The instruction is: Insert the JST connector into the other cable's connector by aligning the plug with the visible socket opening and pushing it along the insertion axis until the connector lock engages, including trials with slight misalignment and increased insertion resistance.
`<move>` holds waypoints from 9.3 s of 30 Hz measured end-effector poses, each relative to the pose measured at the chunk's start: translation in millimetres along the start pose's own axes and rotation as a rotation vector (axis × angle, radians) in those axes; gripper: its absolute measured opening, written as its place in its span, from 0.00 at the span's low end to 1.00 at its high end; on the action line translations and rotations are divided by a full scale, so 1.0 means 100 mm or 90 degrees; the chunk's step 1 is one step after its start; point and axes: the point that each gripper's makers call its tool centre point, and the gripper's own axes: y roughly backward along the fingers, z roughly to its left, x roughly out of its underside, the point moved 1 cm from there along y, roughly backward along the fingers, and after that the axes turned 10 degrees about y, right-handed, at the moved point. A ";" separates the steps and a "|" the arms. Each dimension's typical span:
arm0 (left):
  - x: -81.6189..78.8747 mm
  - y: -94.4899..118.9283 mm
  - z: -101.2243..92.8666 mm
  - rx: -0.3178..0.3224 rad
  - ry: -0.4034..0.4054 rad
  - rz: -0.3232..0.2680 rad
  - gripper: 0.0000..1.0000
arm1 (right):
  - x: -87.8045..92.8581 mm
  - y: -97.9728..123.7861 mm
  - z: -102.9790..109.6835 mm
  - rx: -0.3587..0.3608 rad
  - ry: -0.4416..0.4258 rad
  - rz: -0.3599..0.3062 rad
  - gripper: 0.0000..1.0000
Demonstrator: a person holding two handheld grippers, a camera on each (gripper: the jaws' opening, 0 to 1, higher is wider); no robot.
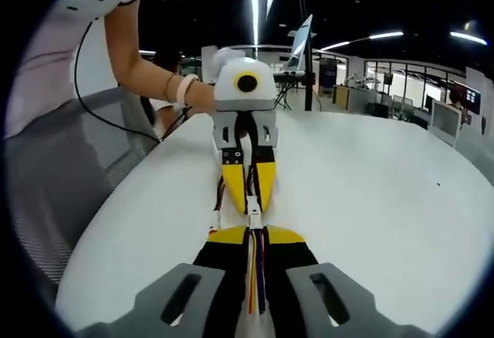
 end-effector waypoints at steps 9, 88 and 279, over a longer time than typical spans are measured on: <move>0.01 0.00 -0.02 0.007 0.002 0.007 0.00 | 0.02 -0.01 0.01 -0.007 0.001 0.004 0.04; 0.03 -0.26 0.10 0.016 -0.051 0.046 0.00 | 0.22 0.04 -0.08 -0.005 0.000 0.032 0.04; -0.12 -0.02 -0.28 0.014 0.002 0.047 0.00 | 0.00 0.06 0.23 -0.069 0.022 0.124 0.03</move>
